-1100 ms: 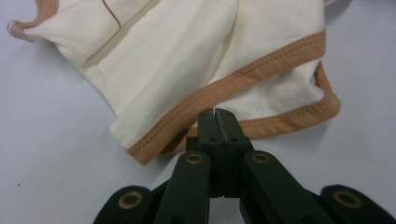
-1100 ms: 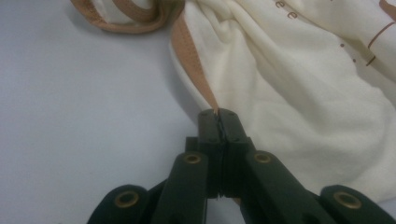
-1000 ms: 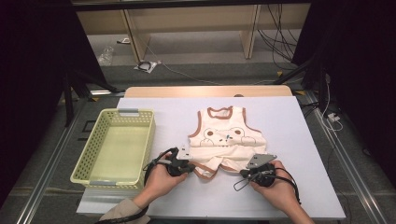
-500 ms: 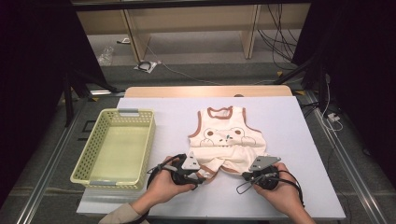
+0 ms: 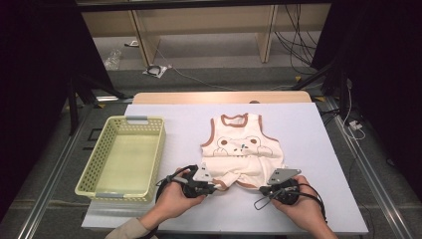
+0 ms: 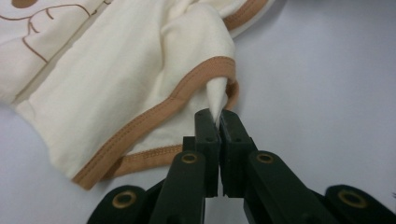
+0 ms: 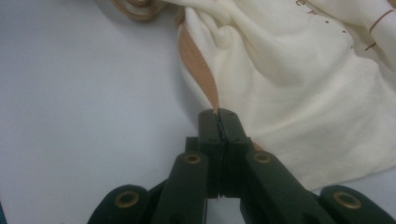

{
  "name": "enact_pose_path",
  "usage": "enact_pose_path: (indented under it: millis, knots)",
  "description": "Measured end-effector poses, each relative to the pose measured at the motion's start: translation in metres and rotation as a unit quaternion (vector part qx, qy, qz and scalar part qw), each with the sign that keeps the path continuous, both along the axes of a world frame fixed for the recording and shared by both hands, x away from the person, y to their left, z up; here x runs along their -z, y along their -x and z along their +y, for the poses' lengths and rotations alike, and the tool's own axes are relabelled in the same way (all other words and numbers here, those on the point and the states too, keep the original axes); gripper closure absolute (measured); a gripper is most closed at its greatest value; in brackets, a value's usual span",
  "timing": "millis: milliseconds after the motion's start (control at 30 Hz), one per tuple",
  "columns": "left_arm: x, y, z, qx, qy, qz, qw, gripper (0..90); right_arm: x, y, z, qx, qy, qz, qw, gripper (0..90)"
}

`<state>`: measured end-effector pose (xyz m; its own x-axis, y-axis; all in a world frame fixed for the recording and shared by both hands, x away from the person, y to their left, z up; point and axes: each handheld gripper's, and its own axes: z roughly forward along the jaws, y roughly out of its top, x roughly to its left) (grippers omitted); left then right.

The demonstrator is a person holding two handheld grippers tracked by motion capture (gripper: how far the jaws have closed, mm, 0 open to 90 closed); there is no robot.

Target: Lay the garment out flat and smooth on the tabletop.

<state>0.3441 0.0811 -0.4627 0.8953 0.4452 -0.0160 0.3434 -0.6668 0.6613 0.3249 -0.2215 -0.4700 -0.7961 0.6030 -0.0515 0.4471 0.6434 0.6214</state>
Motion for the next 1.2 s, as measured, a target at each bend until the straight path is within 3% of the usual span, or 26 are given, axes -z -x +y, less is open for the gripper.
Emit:
enact_pose_path:
  millis: [200,367,533,600,667,767,833,900,967,1067,1200]
  knots:
    - [-0.005,0.013,0.011,0.008,0.006,0.004,0.9999,87.1,-0.001,0.006,-0.007,-0.004,0.0,0.003,1.0,90.0]
    - [-0.007,0.015,0.012,0.012,0.008,0.003,0.9999,87.0,-0.004,0.012,-0.015,0.004,0.006,0.001,1.0,90.0]
    - [-0.008,0.009,0.011,-0.003,0.023,0.001,0.9997,86.9,-0.002,0.014,-0.025,0.018,0.009,0.007,0.9998,89.3]
    - [-0.006,0.006,0.011,-0.018,0.03,0.002,0.9994,86.9,-0.003,0.013,-0.025,0.019,0.021,0.011,0.9995,83.9]
    - [-0.006,0.003,0.011,-0.029,0.033,0.0,0.999,86.9,-0.007,0.013,-0.022,0.031,0.028,-0.012,0.9991,80.3]
    - [-0.006,0.0,0.01,-0.033,0.039,0.004,0.9987,86.9,-0.015,0.016,-0.012,0.016,0.009,-0.031,0.9993,79.4]
    - [-0.006,-0.001,0.009,-0.035,0.044,0.004,0.9984,86.8,-0.018,0.02,0.004,-0.01,-0.01,-0.039,0.9991,78.4]
    - [-0.005,-0.002,0.008,-0.035,0.042,0.006,0.9985,86.8,-0.017,0.022,0.024,-0.042,-0.014,-0.042,0.9981,76.7]
    - [-0.005,-0.002,0.008,-0.036,0.042,0.005,0.9985,86.8,-0.013,0.023,0.042,-0.071,-0.005,-0.038,0.9967,75.6]
    - [-0.005,-0.002,0.009,-0.036,0.043,0.004,0.9984,86.8,-0.005,0.019,0.06,-0.09,0.019,-0.035,0.9952,74.4]
    - [-0.005,-0.004,0.009,-0.038,0.044,0.006,0.9983,86.8,0.003,0.01,0.066,-0.074,0.044,-0.044,0.9953,73.3]
